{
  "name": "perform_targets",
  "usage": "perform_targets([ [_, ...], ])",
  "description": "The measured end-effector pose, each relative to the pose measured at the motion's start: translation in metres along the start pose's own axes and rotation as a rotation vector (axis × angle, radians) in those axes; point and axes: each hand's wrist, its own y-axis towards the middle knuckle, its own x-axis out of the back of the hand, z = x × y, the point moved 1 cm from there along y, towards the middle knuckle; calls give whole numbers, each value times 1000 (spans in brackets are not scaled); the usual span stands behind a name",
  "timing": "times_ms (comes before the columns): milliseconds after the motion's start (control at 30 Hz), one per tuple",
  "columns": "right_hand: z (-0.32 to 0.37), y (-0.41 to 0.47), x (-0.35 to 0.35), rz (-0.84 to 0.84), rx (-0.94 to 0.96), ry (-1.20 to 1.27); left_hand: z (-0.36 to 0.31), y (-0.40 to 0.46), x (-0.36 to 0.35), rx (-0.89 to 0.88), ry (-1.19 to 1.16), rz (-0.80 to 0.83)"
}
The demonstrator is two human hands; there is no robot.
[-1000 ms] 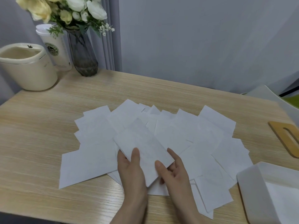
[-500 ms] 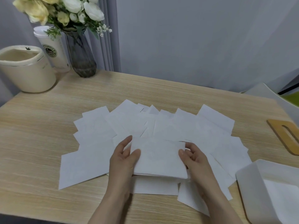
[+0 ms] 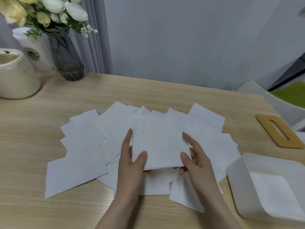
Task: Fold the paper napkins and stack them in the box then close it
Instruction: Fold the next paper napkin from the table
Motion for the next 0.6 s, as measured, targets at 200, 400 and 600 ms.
perform_targets([
  [200, 16, -2, 34, -31, 57, -53, -3, -6, -18, -8, 121, 123],
  [400, 23, -12, 77, -82, 82, -58, -8, -16, -54, 10, 115, 213],
  [600, 23, -24, 134, -234, 117, -115, -3, -31, -105, 6, 155, 337],
])
